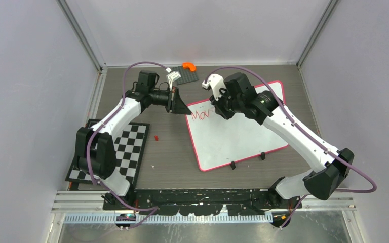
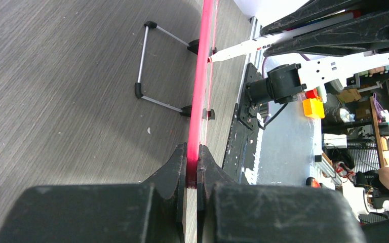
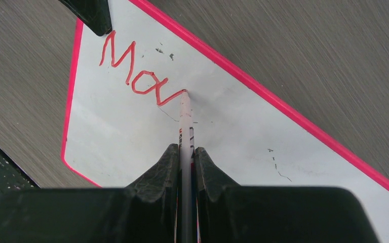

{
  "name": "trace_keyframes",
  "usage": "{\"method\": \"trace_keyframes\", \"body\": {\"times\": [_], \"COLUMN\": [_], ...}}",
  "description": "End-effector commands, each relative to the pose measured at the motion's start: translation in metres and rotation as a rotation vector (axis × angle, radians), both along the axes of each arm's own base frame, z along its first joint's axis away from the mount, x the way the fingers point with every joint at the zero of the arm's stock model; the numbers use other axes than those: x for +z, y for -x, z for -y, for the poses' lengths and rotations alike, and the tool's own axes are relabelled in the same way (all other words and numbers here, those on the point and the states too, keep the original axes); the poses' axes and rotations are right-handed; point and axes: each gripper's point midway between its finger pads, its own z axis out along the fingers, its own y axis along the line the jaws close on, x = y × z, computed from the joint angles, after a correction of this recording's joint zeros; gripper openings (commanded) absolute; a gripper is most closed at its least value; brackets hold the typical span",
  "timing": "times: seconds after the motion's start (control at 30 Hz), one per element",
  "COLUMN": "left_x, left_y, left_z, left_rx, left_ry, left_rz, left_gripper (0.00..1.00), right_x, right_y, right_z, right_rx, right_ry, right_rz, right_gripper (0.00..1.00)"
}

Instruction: Write a sentence on the whiteboard

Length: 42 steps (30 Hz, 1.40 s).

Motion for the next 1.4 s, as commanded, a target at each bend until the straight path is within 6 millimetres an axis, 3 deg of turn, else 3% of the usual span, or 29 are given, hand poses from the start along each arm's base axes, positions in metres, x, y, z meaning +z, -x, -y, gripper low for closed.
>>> {"method": "trace_keyframes", "body": {"times": [0.0,0.23,0.87,1.1,1.37], "left_x": [0.001,0.000,-0.001,0.000,0.000], "left_y": [0.004,0.005,0.006,0.006,0.005], "left_z": [0.003,0.005,0.006,0.005,0.006], "left_rx": [-0.011,-0.017,-0.020,-0.019,-0.022], "left_ry": [-0.011,-0.012,-0.018,-0.018,-0.017], "left_rz": [0.000,-0.002,-0.005,-0.003,-0.004], "left_gripper": [0.00,0.00,0.00,0.00,0.00], "right_x": [0.015,0.011,-0.008,0.001,0.007], "right_y": [0.002,0.017,0.003,-0.005,-0.014], "right_z": [0.002,0.007,0.015,0.031,0.019], "right_rx": [0.010,0.015,-0.023,-0.058,-0.045], "right_ry": [-0.035,-0.054,0.011,0.025,0.002], "right_rz": [0.029,0.004,0.003,0.024,0.021], "right_gripper": [0.00,0.00,0.00,0.00,0.00]}}
